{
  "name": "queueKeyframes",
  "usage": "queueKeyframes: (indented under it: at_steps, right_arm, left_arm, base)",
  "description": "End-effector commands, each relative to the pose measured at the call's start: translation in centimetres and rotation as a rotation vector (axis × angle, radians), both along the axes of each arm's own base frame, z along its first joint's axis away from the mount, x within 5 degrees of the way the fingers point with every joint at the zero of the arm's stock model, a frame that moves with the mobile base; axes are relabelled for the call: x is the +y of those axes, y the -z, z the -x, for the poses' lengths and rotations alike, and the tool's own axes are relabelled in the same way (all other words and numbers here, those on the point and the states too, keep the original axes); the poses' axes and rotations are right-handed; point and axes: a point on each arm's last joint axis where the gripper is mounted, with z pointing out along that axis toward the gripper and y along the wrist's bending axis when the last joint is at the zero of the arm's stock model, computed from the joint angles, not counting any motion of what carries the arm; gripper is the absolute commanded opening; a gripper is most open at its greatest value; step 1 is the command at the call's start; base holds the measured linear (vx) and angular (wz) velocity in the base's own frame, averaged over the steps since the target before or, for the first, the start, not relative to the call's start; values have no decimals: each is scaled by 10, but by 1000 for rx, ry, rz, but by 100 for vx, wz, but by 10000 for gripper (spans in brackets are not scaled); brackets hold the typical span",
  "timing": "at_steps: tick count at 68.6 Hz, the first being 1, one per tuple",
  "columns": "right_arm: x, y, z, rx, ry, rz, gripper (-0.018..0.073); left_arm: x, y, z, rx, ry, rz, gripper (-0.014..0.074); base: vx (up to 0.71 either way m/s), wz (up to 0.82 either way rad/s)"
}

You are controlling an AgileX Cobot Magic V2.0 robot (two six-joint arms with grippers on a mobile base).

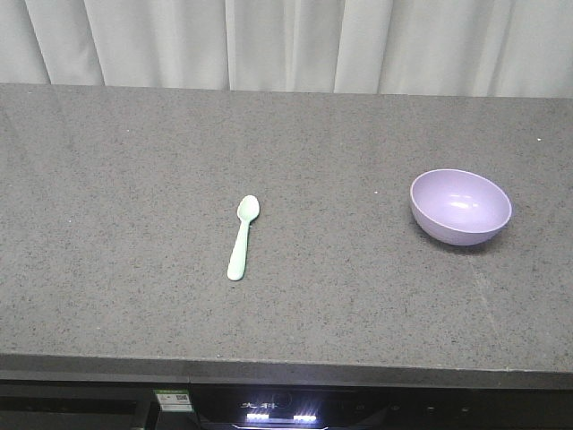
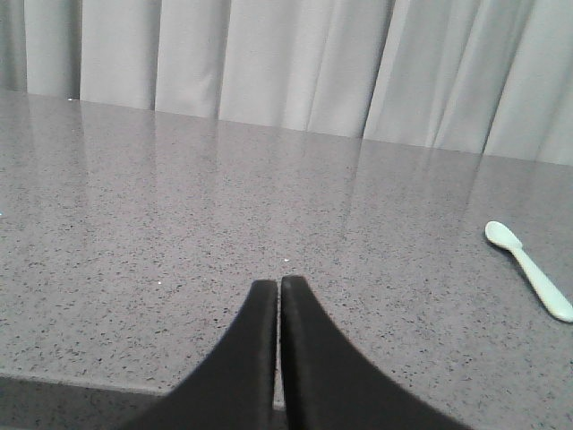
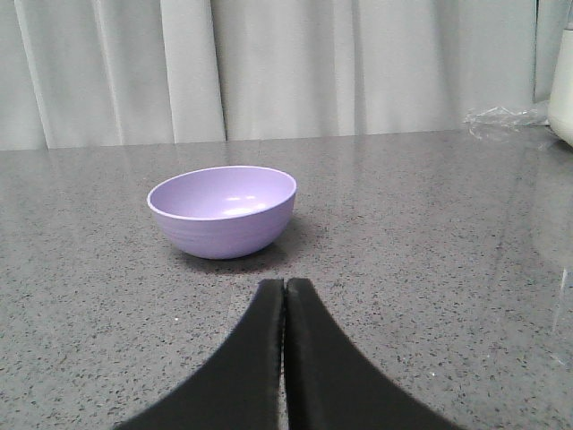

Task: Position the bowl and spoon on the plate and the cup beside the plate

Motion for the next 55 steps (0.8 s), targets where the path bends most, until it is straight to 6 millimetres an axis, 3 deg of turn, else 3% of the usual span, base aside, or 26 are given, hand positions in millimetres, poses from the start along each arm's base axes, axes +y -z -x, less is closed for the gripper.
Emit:
queueKeyframes:
  at_steps: [1, 55]
  right_arm:
    - [1, -4, 0, -69, -7, 18, -1]
    - [1, -4, 0, -69, -7, 18, -1]
  left_arm:
    - [0, 0, 0, -62, 2, 4, -6]
    - [0, 0, 0, -62, 2, 4, -6]
  base:
    - [0, 0]
    - [0, 0]
